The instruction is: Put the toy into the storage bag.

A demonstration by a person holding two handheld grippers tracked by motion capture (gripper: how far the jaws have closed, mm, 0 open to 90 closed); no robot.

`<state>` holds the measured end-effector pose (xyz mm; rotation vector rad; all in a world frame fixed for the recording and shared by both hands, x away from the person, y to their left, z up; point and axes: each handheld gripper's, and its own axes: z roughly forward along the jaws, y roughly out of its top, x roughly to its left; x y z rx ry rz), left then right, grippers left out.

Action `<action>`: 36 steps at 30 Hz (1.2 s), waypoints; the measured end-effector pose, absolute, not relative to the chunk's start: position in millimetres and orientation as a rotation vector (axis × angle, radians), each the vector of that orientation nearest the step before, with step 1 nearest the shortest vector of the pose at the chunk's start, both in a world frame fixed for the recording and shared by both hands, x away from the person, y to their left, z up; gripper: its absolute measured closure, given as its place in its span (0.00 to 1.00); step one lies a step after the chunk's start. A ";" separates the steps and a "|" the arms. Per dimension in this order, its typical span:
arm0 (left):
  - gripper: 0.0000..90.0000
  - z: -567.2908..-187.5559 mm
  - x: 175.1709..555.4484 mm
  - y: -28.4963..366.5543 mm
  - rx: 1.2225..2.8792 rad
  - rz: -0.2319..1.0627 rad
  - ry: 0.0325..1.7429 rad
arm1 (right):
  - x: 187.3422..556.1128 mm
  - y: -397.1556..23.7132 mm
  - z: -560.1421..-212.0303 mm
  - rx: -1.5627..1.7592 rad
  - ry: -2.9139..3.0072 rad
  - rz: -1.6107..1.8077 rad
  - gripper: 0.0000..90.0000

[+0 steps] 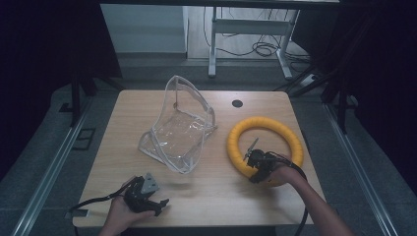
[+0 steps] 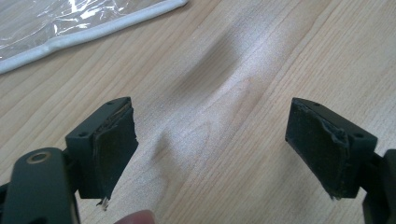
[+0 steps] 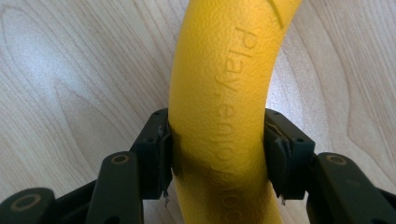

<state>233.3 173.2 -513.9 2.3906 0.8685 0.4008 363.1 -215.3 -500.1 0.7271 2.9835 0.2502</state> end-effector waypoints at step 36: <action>0.18 -514.6 233.8 172.8 2.390 0.403 0.869 | 371.8 -222.9 -443.7 0.716 2.976 0.407 0.57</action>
